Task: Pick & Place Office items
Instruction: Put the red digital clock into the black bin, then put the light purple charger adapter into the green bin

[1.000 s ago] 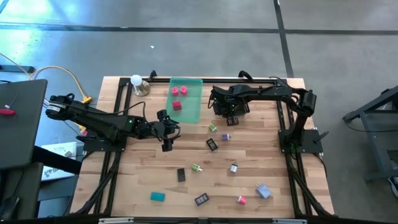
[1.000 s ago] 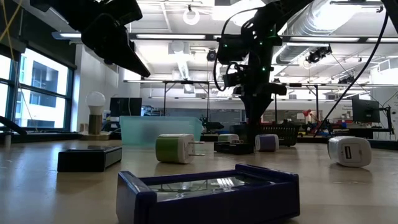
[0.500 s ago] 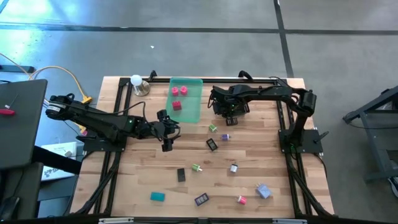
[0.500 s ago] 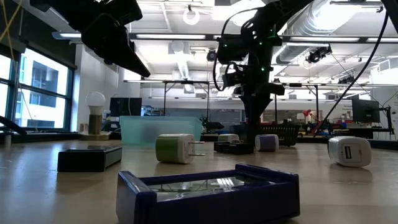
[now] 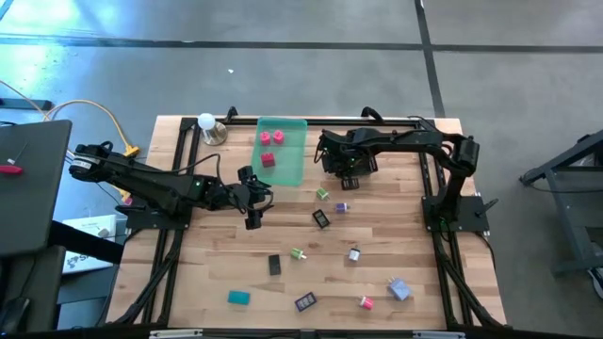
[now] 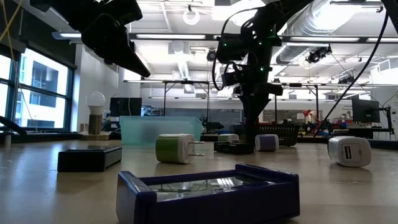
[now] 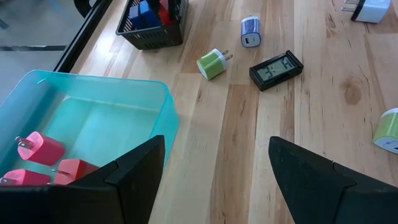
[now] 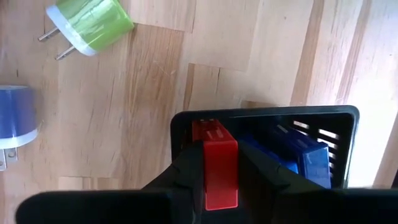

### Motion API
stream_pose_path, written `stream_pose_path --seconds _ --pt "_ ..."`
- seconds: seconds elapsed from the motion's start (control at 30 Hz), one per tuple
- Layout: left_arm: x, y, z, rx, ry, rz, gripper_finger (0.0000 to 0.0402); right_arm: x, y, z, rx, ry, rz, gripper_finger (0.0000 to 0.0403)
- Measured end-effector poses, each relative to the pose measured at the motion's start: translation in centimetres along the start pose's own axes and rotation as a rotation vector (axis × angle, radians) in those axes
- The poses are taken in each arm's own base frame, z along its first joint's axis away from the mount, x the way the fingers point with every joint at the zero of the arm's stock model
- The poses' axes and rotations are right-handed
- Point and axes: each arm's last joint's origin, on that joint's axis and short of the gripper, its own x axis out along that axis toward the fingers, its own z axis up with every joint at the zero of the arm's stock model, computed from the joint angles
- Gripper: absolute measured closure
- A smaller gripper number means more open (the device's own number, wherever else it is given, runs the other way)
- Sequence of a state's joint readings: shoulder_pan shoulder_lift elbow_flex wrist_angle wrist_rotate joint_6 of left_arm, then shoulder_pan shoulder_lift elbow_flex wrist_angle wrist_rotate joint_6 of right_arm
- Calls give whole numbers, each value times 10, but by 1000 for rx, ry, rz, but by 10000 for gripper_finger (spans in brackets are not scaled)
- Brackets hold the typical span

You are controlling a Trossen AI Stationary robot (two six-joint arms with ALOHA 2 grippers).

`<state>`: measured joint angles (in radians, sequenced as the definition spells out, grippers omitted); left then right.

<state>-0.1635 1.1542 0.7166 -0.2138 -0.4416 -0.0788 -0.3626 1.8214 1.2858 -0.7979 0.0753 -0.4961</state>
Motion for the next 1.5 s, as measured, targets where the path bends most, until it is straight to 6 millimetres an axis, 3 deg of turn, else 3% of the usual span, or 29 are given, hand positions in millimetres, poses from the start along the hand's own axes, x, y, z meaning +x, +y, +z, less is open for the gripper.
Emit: stream_pose_path --seconds 0.87,1.23,1.5 --pt "0 0 0 0 -1 0 121 0 0 1 34 4 -31 330" --pt "0 0 0 0 -1 0 121 0 3 4 22 -11 -35 262" --pt "0 0 0 0 -1 0 121 -1 4 5 18 4 -68 247"
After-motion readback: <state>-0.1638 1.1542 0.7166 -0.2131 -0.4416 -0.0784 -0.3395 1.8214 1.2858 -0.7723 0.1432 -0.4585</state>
